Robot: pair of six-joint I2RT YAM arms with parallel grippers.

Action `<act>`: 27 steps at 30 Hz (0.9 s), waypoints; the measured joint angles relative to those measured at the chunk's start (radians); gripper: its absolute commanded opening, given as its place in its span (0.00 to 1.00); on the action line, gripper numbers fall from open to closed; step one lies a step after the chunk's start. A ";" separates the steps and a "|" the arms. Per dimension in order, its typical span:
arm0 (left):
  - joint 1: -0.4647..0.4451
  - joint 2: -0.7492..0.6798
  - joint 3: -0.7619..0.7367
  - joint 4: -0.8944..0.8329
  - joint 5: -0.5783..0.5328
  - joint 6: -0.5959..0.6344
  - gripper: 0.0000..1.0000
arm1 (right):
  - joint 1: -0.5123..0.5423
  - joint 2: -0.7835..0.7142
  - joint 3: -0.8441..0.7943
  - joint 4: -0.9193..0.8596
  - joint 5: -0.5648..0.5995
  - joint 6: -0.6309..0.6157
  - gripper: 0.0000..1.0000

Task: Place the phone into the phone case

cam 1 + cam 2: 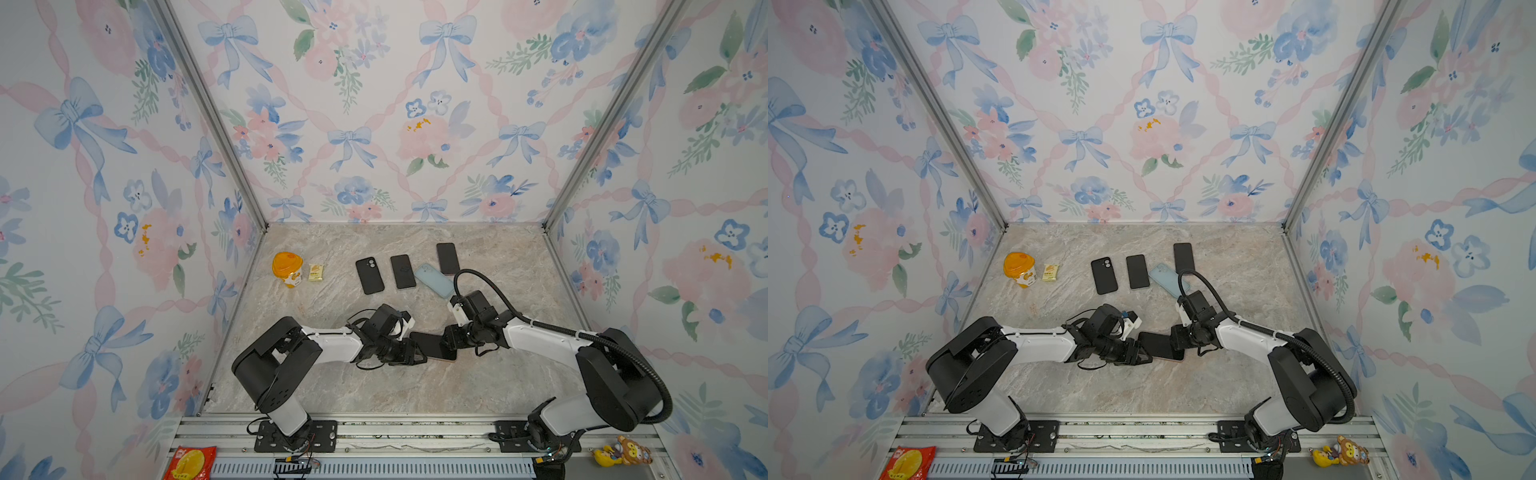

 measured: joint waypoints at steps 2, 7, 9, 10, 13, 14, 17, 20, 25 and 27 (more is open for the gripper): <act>0.000 0.016 0.009 0.014 0.007 -0.002 0.55 | 0.001 -0.001 -0.005 0.008 -0.005 0.001 0.52; 0.022 0.051 0.023 0.048 0.035 -0.002 0.52 | 0.009 -0.027 -0.034 0.019 -0.014 0.014 0.48; 0.038 0.060 0.031 0.051 0.045 -0.001 0.52 | 0.015 -0.040 -0.048 0.020 -0.017 0.021 0.47; 0.048 0.064 0.034 0.051 0.045 0.000 0.51 | 0.019 -0.047 -0.054 0.021 -0.019 0.025 0.46; 0.075 0.077 0.051 0.048 0.045 0.006 0.51 | 0.035 -0.064 -0.072 0.022 -0.020 0.041 0.44; 0.082 0.085 0.060 0.047 0.045 0.010 0.50 | 0.041 -0.071 -0.077 0.023 -0.020 0.048 0.44; 0.093 0.111 0.100 0.032 0.039 0.024 0.50 | 0.063 -0.085 -0.094 0.034 -0.021 0.074 0.43; 0.100 0.132 0.131 0.020 0.037 0.032 0.49 | 0.089 -0.094 -0.106 0.049 -0.022 0.107 0.43; 0.106 0.166 0.174 0.015 0.036 0.047 0.49 | 0.134 -0.095 -0.109 0.058 -0.018 0.161 0.43; 0.109 0.177 0.187 0.012 0.037 0.051 0.49 | 0.141 -0.096 -0.109 0.055 -0.013 0.179 0.43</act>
